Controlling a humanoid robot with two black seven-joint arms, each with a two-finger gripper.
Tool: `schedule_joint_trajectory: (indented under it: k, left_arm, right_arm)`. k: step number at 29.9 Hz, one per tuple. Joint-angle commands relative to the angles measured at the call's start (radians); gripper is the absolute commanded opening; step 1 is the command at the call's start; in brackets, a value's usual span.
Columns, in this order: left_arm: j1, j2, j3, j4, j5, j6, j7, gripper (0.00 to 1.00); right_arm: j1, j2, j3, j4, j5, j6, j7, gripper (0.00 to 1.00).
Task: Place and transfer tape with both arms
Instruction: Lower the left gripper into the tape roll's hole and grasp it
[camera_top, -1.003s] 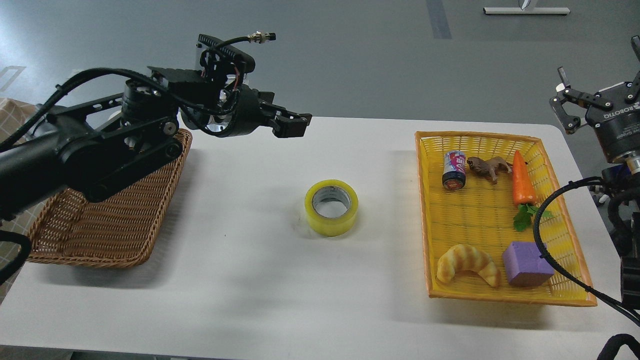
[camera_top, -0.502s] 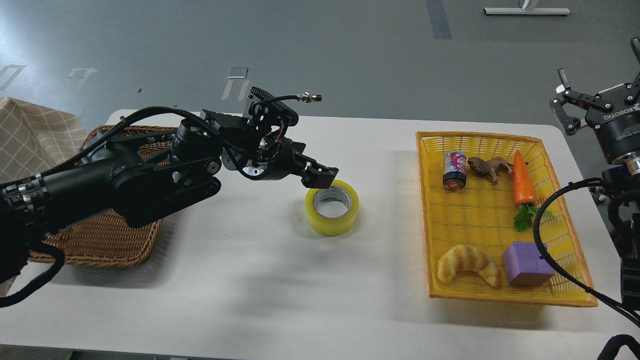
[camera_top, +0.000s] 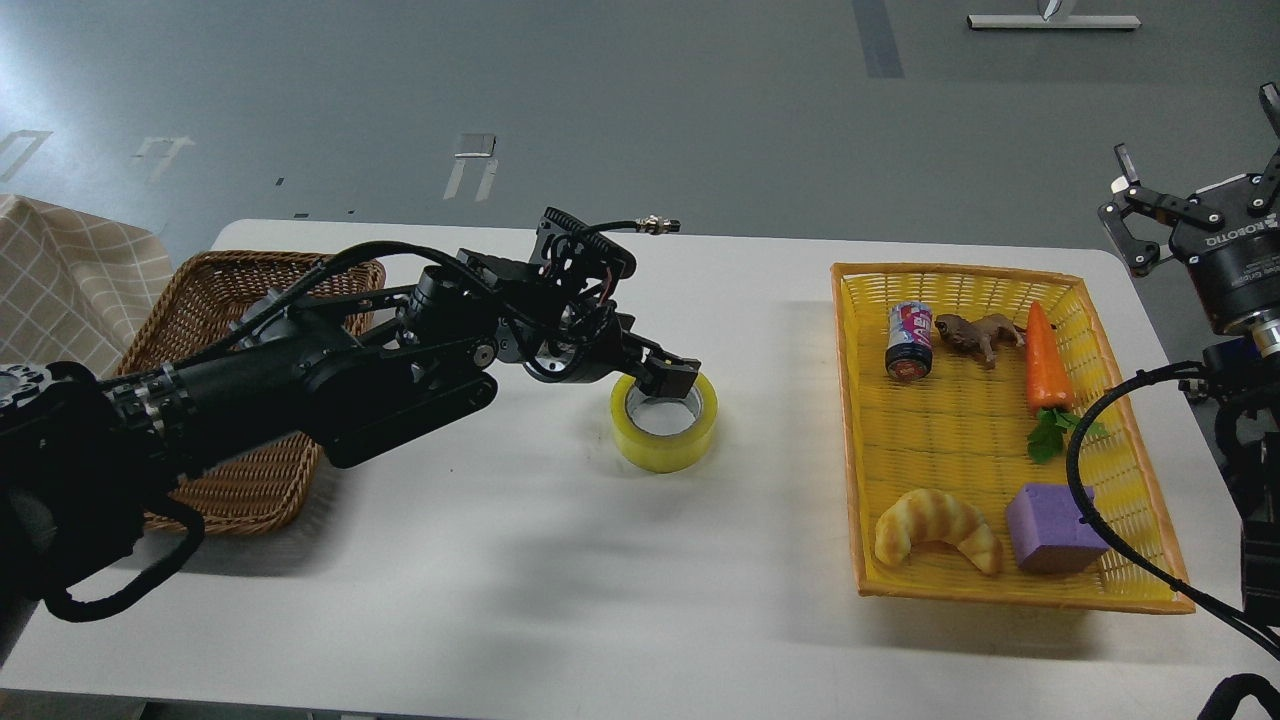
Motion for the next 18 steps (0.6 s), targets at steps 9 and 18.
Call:
schedule_joint_trajectory:
  k: [9,18]
  left_arm:
    - [0.014,-0.032,0.041,0.081,-0.002,0.0,0.001,0.97]
    - [0.023,-0.032,0.064,0.094,-0.003,0.0,0.011,0.97]
  right_arm:
    - [-0.008,0.0,0.001,0.0,0.002,0.0,0.0,1.0]
    - [-0.008,0.0,0.001,0.0,0.0,0.0,0.0,1.0]
